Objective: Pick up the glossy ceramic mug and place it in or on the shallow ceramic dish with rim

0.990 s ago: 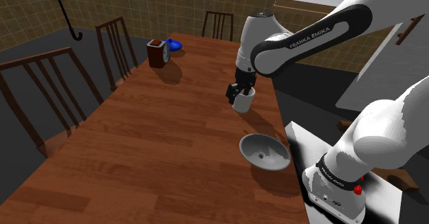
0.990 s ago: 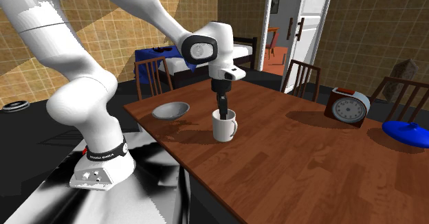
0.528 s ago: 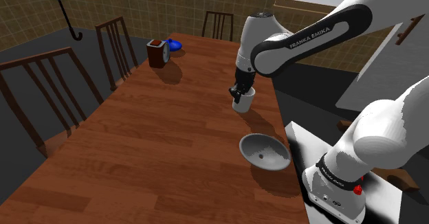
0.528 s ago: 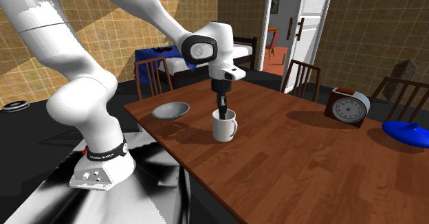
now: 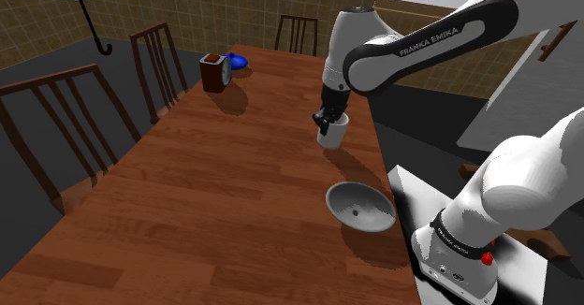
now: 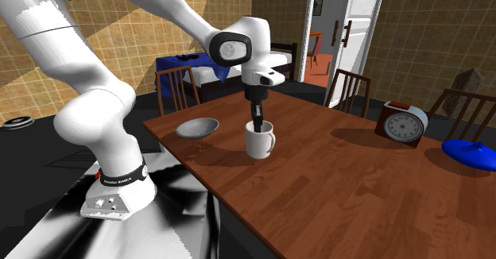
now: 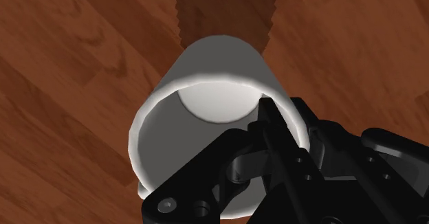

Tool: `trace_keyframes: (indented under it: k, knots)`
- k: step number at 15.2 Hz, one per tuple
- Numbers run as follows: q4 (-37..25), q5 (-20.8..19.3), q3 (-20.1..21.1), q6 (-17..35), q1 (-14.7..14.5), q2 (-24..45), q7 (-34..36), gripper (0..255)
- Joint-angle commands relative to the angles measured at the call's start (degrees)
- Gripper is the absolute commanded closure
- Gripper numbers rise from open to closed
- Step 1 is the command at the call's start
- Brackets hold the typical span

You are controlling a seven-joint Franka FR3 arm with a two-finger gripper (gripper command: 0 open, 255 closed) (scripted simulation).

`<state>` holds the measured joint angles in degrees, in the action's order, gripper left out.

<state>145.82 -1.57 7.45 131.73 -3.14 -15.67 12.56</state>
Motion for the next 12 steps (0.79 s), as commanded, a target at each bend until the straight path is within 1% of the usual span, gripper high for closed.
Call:
trace_keyframes:
  k: [1,12]
  knots:
    - [-0.65,0.21,-0.1,-1.78,-0.07,-1.13,-0.23,255]
    - [-5.86,0.79,-0.51,-11.15,-0.26,-5.34,-1.07,255]
